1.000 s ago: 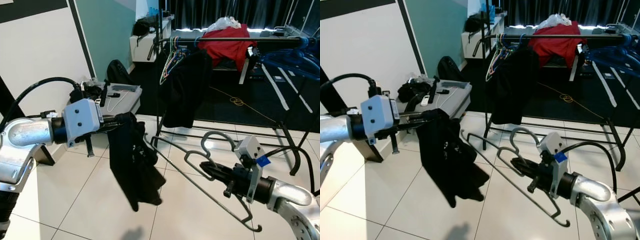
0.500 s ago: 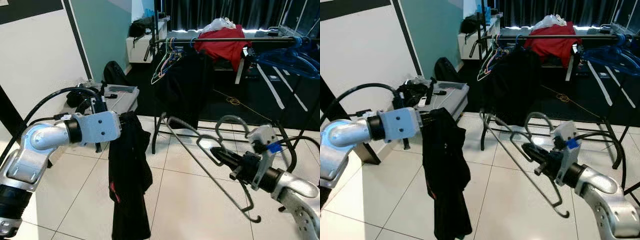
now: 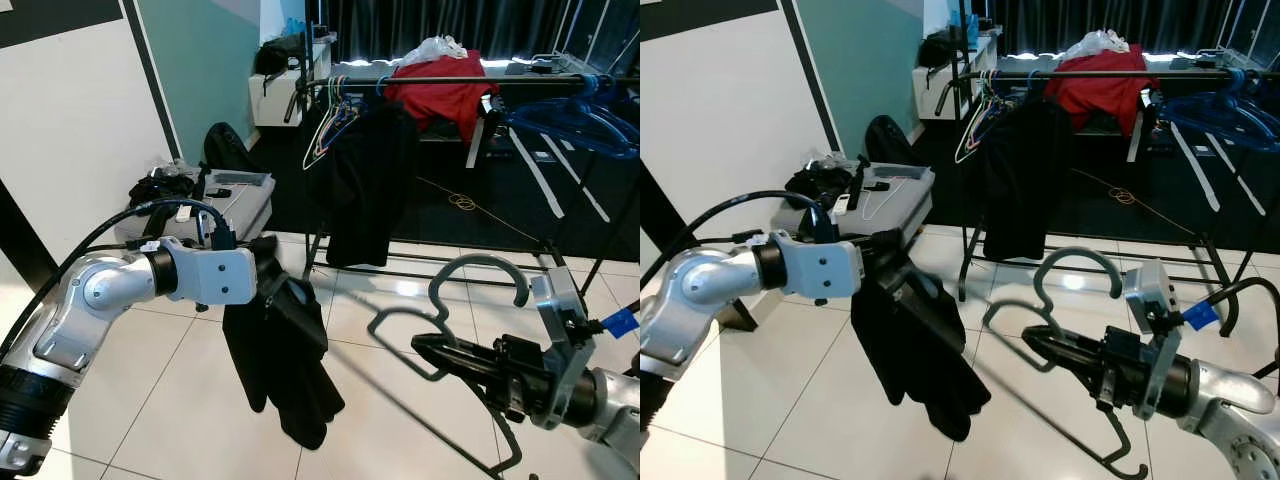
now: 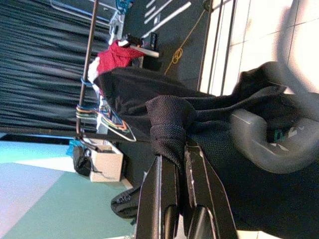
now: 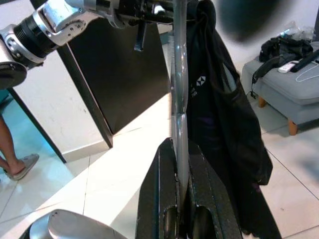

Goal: Hang hanger

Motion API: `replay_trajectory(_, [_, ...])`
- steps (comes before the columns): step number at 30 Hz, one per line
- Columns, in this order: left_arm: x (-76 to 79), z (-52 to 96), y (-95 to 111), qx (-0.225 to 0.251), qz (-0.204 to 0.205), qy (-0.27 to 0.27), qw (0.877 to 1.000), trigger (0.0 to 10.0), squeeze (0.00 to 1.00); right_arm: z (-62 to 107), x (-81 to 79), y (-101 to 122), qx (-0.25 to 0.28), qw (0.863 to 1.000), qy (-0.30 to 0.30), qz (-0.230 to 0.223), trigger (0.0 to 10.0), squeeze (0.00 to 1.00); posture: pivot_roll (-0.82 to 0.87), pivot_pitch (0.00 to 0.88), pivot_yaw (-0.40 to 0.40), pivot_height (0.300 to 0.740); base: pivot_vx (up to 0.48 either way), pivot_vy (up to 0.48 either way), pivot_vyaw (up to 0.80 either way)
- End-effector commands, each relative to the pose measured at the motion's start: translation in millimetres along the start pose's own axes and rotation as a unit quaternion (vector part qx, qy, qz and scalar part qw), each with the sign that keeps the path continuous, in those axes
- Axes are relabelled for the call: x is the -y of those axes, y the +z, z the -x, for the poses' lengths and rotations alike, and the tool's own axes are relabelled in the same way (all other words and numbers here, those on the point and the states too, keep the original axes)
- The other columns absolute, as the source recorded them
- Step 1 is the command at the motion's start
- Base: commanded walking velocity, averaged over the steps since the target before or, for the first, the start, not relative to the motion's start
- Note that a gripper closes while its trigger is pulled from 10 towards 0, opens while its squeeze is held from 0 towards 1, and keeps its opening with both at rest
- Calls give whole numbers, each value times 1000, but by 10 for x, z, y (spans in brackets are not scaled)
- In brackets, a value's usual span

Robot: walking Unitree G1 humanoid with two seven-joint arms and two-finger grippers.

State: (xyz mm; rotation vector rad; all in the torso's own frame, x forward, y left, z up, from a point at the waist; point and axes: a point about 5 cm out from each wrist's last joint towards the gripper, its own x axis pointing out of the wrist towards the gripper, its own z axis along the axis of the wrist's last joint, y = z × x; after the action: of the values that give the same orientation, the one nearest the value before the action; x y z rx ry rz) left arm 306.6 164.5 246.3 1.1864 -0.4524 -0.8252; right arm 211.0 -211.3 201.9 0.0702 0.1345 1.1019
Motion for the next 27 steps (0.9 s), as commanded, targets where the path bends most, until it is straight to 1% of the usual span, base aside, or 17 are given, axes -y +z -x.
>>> replay_trajectory(1, [-32, -37, 50, 14, -13, 8, 1000, 10000, 0, -15, -2, -46, -21, 1000, 1, -2, 10000, 0, -90, 0, 42, 740, 0, 0, 0])
replay_trajectory(4, [-37, -50, 62, 17, -20, 11, 1000, 10000, 0, 6, 23, -72, -35, 999, -13, -5, 10000, 0, -89, 0, 42, 740, 0, 0, 0])
replay_trajectory(5, [-47, -55, 67, 19, -24, 14, 999, 10000, 0, 15, 46, -97, -45, 999, -29, -4, 10000, 0, -92, 0, 46, 740, 0, 0, 0])
replay_trajectory(7, [-47, -55, 67, 19, -24, 14, 999, 10000, 0, 15, 46, -97, -45, 999, -29, -4, 10000, 0, -92, 0, 46, 740, 0, 0, 0])
replay_trajectory(8, [-55, -58, 72, 21, -27, 17, 999, 10000, 0, 22, 68, -115, -50, 998, -43, -2, 10000, 0, -92, 0, 46, 740, 0, 0, 0])
replay_trajectory(10, [-60, -63, 77, 23, -31, 18, 999, 10000, 0, 26, 83, -111, -45, 998, -53, -1, 10000, 0, -92, 0, 47, 740, 0, 0, 0])
replay_trajectory(13, [-51, -79, 101, 31, -37, 16, 999, 10000, 0, 65, 99, 21, 14, 998, -67, 5, 10000, 0, -97, 0, 50, 740, 0, 0, 0])
replay_trajectory(15, [-36, -94, 113, 36, -41, 12, 998, 10000, 0, 116, 105, 104, 40, 997, -69, 12, 10000, 0, -101, 0, 51, 740, 0, 0, 0])
replay_trajectory(23, [-6, -135, 147, 47, -45, 5, 998, 10000, 0, 190, 121, 199, 55, 996, -68, 21, 10000, 0, -104, 0, 46, 740, 0, 0, 0])
replay_trajectory(27, [-1, -166, 184, 57, -49, 5, 997, 10000, 0, 162, 119, 158, 33, 997, -61, 19, 10000, 0, -103, 0, 44, 740, 0, 0, 0])
